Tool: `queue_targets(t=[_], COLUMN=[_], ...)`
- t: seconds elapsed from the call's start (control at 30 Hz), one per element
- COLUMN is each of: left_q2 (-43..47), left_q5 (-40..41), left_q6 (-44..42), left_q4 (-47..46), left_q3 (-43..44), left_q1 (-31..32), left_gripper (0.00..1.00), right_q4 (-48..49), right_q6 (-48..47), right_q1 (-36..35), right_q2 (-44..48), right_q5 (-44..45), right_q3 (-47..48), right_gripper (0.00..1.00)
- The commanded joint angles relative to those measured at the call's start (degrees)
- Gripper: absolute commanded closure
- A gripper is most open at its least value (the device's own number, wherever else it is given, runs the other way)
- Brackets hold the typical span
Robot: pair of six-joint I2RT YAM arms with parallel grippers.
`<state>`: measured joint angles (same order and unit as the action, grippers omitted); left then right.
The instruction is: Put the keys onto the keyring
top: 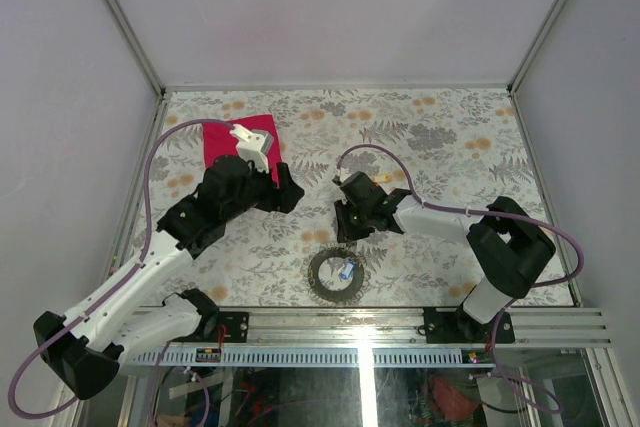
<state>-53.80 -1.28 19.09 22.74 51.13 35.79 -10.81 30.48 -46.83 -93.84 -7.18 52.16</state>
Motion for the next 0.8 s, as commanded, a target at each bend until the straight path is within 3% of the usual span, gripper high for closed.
queue_targets(t=[0.0, 0.43, 0.77], left_q2=[-0.27, -0.50, -1.03], left_q5=[-0.91, -0.98, -1.37], left_q6=[-0.99, -1.09, -1.16], left_q4=[-1.72, -1.73, -1.74], left_q3=[1.75, 1.82, 2.13], left_q1=[-0.37, -0.35, -0.41], left_gripper=[0.29, 0.29, 0.29], right_q4=[3.06, 2.67, 2.67], right_q6=[0.45, 0.12, -0.24], right_q1=[0.59, 0.78, 0.78], right_q2=[0.58, -0.88, -2.81], right_q5=[-2.84, -2.93, -4.06], right_q3=[0.38, 0.59, 0.57], right_gripper=[0.75, 0.78, 0.74])
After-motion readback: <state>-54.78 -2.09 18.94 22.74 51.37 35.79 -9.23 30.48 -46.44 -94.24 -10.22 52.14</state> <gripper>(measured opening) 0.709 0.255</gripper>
